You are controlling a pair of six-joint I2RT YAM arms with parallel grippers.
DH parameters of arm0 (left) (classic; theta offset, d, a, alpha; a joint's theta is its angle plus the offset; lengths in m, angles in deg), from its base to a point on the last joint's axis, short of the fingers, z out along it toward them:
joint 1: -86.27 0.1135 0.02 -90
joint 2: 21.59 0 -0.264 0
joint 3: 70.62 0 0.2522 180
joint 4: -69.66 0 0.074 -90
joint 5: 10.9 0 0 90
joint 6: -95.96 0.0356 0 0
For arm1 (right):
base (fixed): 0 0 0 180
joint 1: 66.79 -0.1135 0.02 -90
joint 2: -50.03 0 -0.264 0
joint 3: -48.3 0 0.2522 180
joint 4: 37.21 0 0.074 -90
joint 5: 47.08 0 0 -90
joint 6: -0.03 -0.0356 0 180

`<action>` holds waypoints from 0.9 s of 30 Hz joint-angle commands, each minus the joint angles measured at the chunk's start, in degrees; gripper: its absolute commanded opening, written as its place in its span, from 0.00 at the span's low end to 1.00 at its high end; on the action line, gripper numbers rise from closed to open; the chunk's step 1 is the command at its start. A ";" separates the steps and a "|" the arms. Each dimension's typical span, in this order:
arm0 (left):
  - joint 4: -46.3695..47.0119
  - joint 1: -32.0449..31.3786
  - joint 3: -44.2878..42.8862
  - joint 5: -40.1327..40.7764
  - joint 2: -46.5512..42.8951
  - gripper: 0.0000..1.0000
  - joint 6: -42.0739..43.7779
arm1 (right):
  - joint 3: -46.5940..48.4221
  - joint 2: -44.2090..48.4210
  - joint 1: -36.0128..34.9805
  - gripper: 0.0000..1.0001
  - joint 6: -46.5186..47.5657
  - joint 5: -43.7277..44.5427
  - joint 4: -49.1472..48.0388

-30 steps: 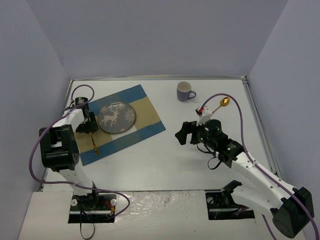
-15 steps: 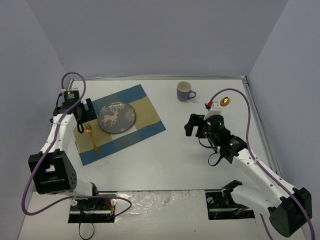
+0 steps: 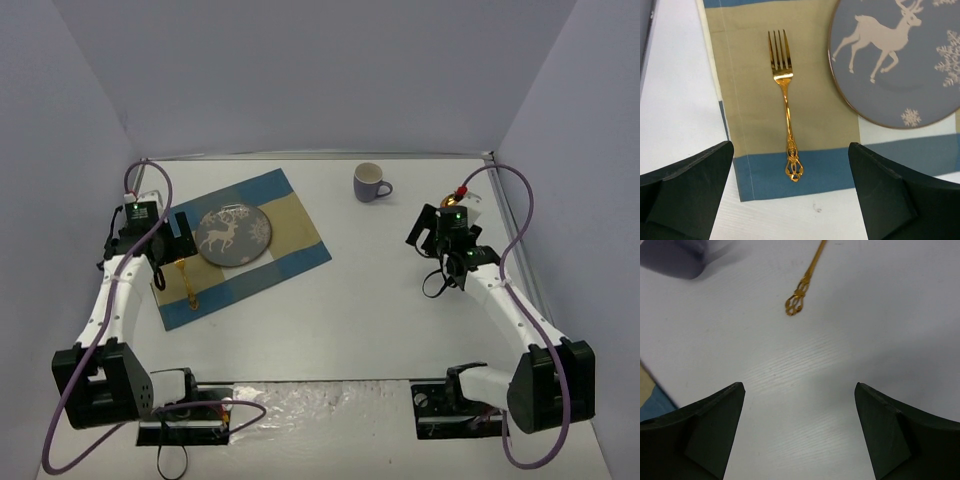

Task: Set the dinner table for one person

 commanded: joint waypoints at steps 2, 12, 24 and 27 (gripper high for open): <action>3.48 -3.68 1.09 -1.16 -8.82 0.97 1.68 | 7.60 -11.74 3.86 0.83 -3.18 5.41 -3.49; 2.62 -11.18 3.51 4.79 -12.63 0.97 4.36 | 25.71 -35.78 7.34 0.69 -5.09 10.42 -4.65; 2.34 -12.63 3.21 5.82 -12.81 0.97 4.35 | 37.76 -49.59 8.89 0.55 -5.59 10.90 -5.47; 2.35 -12.87 3.13 5.99 -12.81 0.97 4.44 | 38.65 -50.96 9.05 0.48 -5.75 11.00 -5.14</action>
